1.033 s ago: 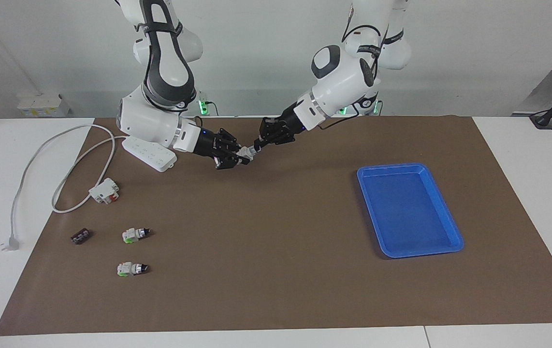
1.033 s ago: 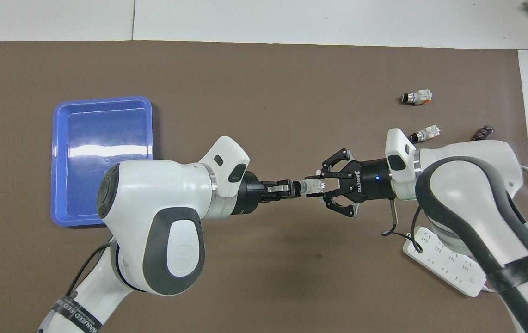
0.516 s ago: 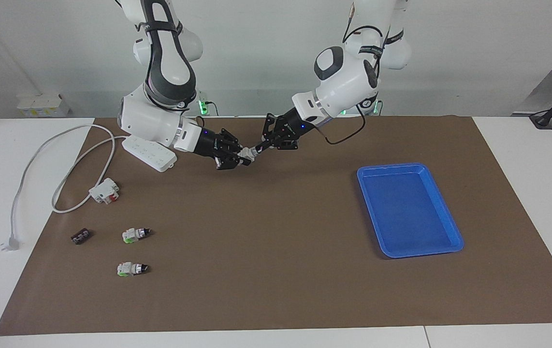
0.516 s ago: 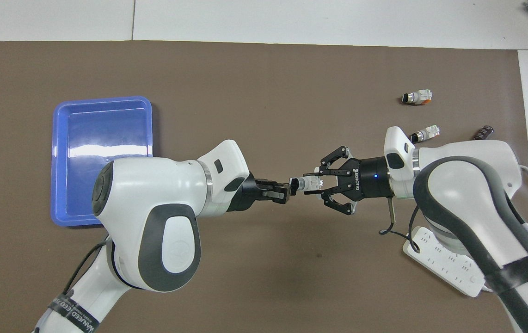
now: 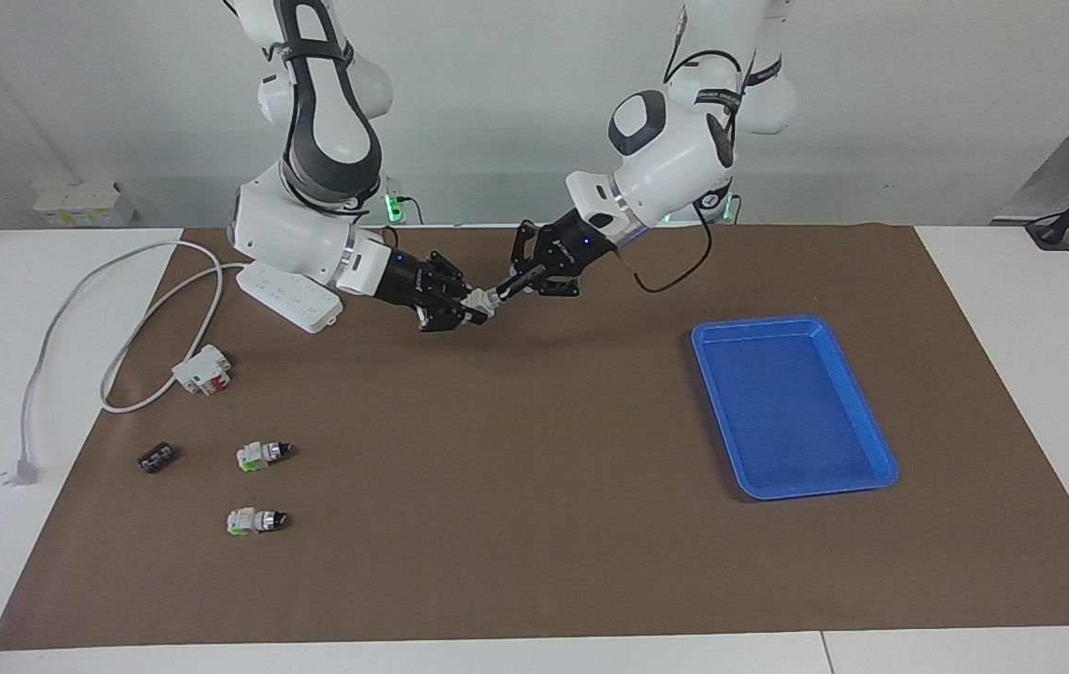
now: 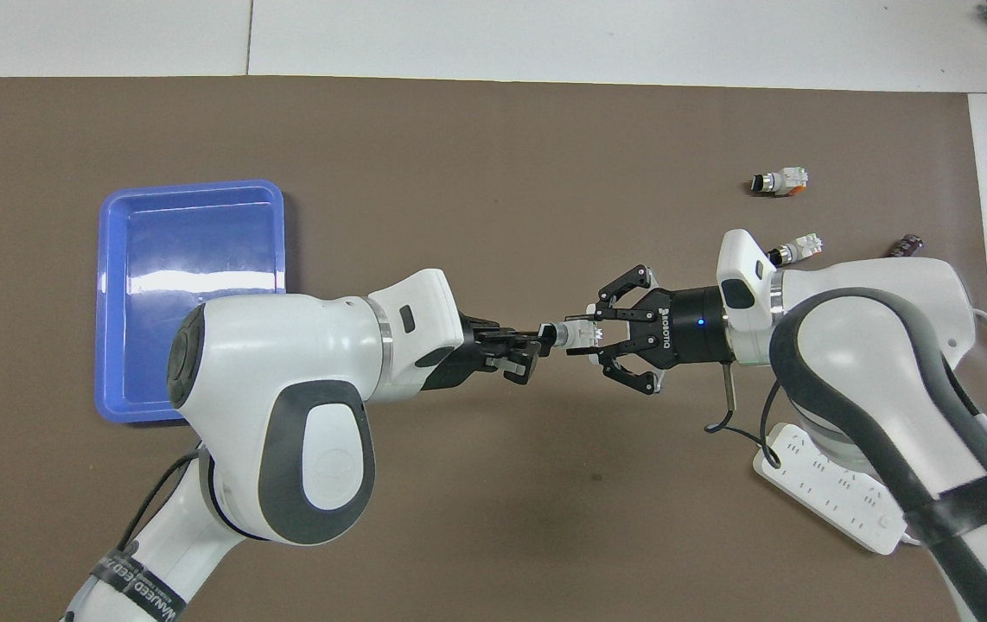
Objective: Turn and place switch with both arms
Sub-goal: 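Open the right gripper and pull the switch away with the left gripper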
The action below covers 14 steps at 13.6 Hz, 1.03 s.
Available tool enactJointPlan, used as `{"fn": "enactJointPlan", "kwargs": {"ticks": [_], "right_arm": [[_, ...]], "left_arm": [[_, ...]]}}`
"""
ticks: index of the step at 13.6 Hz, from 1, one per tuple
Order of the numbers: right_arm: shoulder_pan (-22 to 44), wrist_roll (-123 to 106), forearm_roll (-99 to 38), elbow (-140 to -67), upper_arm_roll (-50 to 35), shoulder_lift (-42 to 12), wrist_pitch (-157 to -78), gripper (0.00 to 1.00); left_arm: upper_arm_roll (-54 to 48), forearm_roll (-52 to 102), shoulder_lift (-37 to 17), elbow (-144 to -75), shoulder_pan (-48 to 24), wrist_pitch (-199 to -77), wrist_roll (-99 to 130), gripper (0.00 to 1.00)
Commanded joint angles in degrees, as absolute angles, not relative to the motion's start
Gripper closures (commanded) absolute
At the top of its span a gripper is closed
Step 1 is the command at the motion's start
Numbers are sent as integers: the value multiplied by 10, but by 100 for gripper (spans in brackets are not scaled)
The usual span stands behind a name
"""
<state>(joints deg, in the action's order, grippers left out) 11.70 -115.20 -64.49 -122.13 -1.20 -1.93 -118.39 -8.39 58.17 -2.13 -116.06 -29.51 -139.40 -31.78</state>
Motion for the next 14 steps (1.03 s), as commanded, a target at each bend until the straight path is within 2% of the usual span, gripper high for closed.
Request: {"fn": "enactJointPlan", "kwargs": {"ticks": [1, 12, 13, 14], "right_arm": [[106, -1158, -640, -1248, -7, 1, -1162, 100], [105, -1164, -639, -1248, -7, 1, -1161, 100], [105, -1167, -638, -1248, -7, 3, -1165, 84], [105, -1168, -638, -1249, -7, 4, -1165, 1]], "left_arm": [[-73, 580, -24, -1171, -272, -1448, -353, 100], [-73, 582, -23, -1172, -271, -1445, -337, 100], [-73, 581, -23, -1172, -271, -1445, -337, 100], [-73, 581, -23, -1172, -271, -1445, -337, 100]]}}
